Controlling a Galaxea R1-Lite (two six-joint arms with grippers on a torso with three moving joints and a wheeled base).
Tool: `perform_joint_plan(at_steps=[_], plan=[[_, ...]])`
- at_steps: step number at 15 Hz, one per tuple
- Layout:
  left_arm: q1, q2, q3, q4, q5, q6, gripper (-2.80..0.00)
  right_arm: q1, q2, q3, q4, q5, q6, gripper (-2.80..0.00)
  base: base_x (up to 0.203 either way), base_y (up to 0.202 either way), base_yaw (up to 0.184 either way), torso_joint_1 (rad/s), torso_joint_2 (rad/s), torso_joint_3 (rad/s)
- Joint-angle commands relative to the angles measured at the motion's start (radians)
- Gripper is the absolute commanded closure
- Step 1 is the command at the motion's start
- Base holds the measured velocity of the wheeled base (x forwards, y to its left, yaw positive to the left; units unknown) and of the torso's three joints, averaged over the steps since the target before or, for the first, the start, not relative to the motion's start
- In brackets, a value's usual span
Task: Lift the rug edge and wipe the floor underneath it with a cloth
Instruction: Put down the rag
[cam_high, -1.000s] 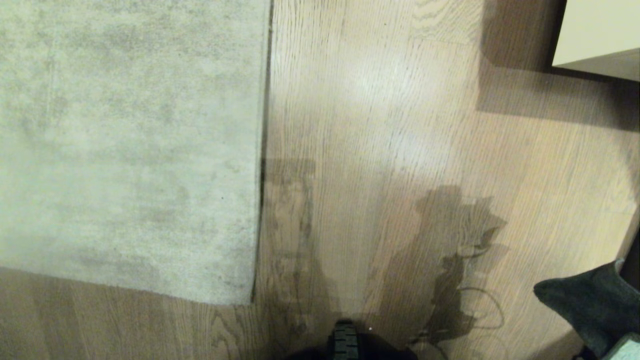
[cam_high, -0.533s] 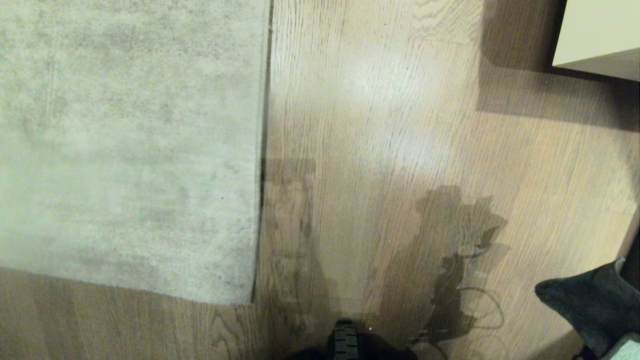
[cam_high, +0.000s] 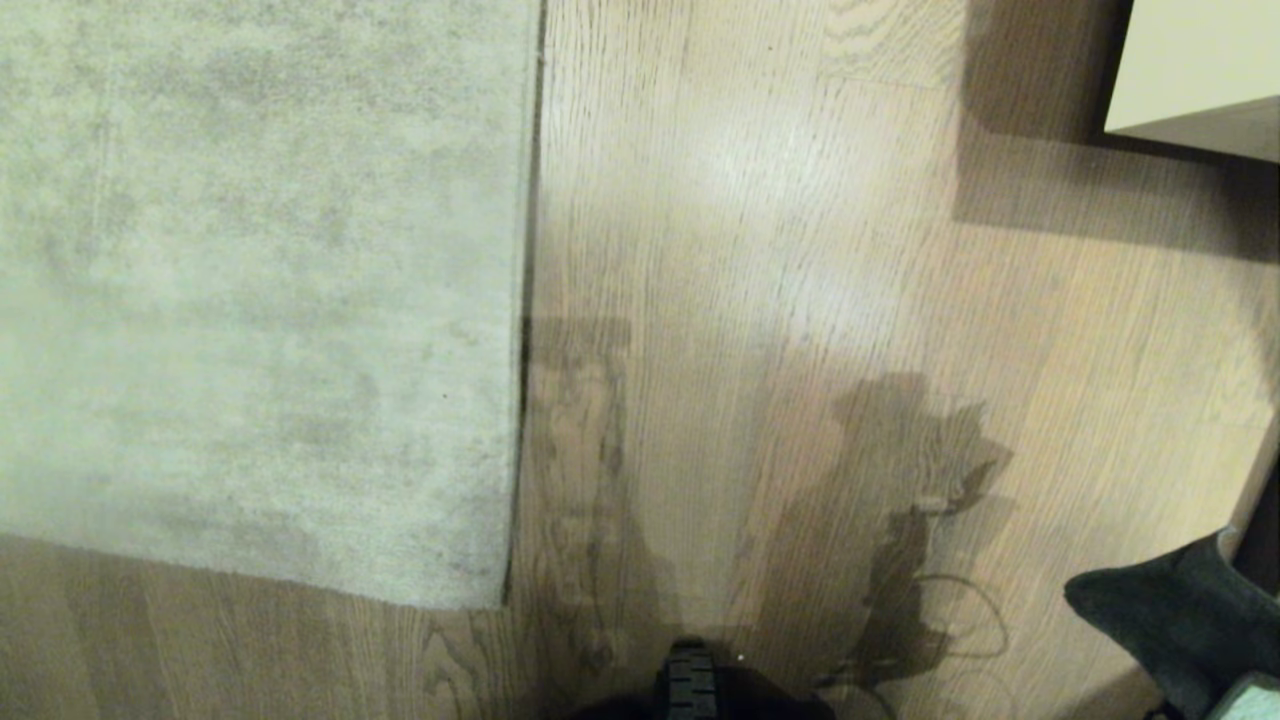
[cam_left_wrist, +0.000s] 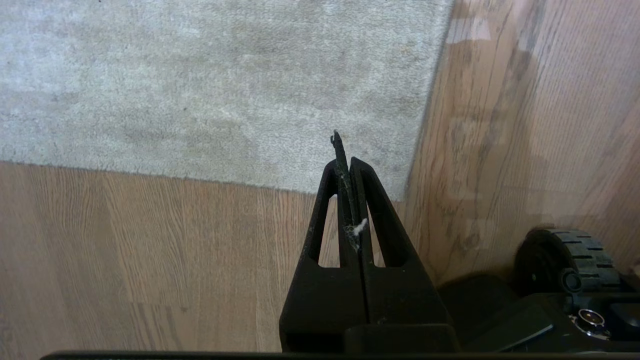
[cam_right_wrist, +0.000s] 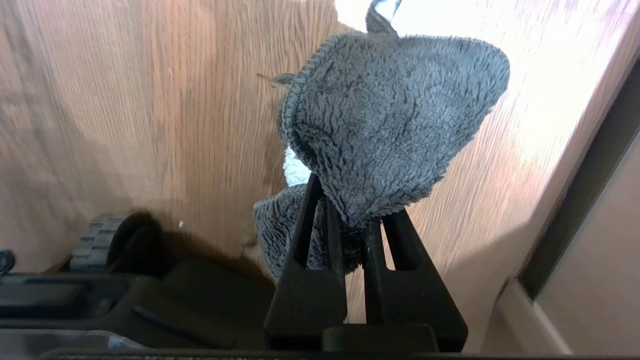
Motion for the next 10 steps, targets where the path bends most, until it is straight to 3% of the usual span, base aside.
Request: perform_joint_plan(at_steps=[1,5,10], plan=[[0.000,0.001,0.000,0.000,0.000,0.000,0.00,0.003,0.128,-0.061,0.014,-0.001,0.042,0.00,0.000,0.000,0.000,0.000,0.00,0.000],[0.000,0.001,0.000,0.000,0.000,0.000,0.00,0.005,0.401,-0.178,-0.017,0.000,0.120,0.00,0.000,0.000,0.000,0.000,0.00,0.000],[0.000,0.001,0.000,0.000,0.000,0.000,0.00,-0.018,0.760,-0.284,-0.177,-0.032,0.161,0.00,0.000,0.000,0.000,0.000,0.00,0.000]])
